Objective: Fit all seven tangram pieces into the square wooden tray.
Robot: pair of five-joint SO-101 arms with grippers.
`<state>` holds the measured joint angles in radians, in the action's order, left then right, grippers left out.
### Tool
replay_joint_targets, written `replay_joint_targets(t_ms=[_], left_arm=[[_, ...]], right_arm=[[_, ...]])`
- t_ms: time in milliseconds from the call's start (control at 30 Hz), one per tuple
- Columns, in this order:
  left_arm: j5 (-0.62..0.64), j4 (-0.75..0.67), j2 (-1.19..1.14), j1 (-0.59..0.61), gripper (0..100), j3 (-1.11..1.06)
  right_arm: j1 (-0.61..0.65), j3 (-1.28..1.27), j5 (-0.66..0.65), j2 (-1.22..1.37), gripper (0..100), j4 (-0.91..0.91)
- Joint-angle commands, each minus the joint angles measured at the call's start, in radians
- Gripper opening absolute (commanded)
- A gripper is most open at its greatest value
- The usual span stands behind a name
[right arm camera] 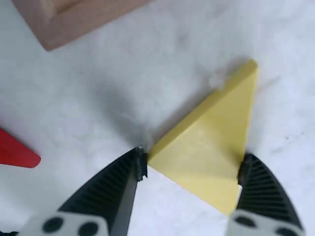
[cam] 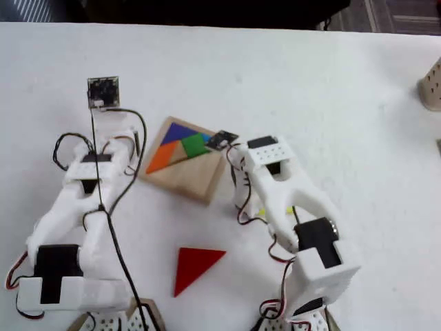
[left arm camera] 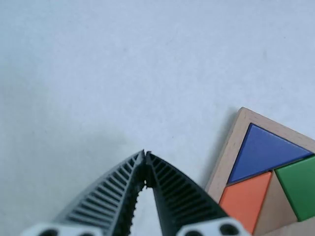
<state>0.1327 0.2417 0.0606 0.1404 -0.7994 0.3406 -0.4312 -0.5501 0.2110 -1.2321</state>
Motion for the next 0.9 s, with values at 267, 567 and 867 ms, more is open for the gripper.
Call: replay_joint_targets(t_ms=[267, 567, 867], left_arm=[[-0.008, 0.003, 0.002, 0.005, 3, 0.052], [-0.008, 0.003, 0.002, 0.004, 3, 0.055], [-0.008, 0.003, 0.002, 0.004, 3, 0.057]], right_arm=[[-0.004, 0.032, -0.015, 0.010, 24.1, -0.012], [-0.045, 0.028, 0.060, -0.082, 24.0, -0.028], [-0.051, 0.029, 0.091, -0.102, 18.1, -0.030]])
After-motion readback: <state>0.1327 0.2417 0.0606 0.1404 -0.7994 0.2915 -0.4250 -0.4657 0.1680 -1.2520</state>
